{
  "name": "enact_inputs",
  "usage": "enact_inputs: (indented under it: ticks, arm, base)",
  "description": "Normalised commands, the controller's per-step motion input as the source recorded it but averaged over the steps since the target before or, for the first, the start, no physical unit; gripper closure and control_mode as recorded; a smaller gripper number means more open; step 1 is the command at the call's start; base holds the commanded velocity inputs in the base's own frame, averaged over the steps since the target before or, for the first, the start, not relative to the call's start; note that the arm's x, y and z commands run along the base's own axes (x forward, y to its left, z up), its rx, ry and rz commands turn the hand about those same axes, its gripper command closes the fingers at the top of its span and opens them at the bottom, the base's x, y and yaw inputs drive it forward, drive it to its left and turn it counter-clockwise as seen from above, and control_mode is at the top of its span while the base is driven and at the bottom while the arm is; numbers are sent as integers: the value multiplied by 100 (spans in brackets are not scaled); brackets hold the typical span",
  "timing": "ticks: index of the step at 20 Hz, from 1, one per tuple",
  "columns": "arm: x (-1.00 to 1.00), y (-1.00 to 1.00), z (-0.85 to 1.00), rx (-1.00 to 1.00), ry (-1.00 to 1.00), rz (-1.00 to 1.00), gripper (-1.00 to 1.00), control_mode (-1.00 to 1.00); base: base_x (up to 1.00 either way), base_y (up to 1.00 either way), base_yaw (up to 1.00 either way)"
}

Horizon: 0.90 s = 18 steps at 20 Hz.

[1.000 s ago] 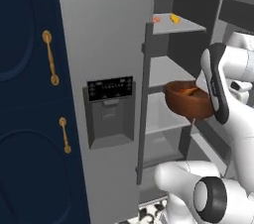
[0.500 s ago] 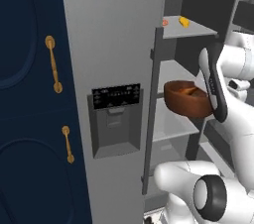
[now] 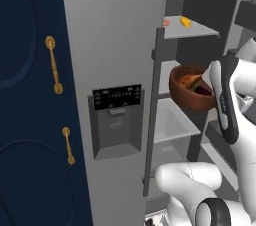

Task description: Pick the chicken drumstick and eggplant from their plates and place them in the bowl. Then put the bowl in the fridge.

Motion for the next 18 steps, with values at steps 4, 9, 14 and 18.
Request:
enact_inputs:
  ticks: [4,9,14,18]
  arm:
    - [36,-2,-2,-3,-12,-11,100,-100]
    - [53,-8,0,2,-13,-3,100,-100]
    - [70,-12,0,10,0,2,100,-100]
    - [77,-16,0,9,0,5,100,-100]
  base:
    - [0,0,0]
    - [0,0,0]
    - [0,0,0]
    - [0,0,0]
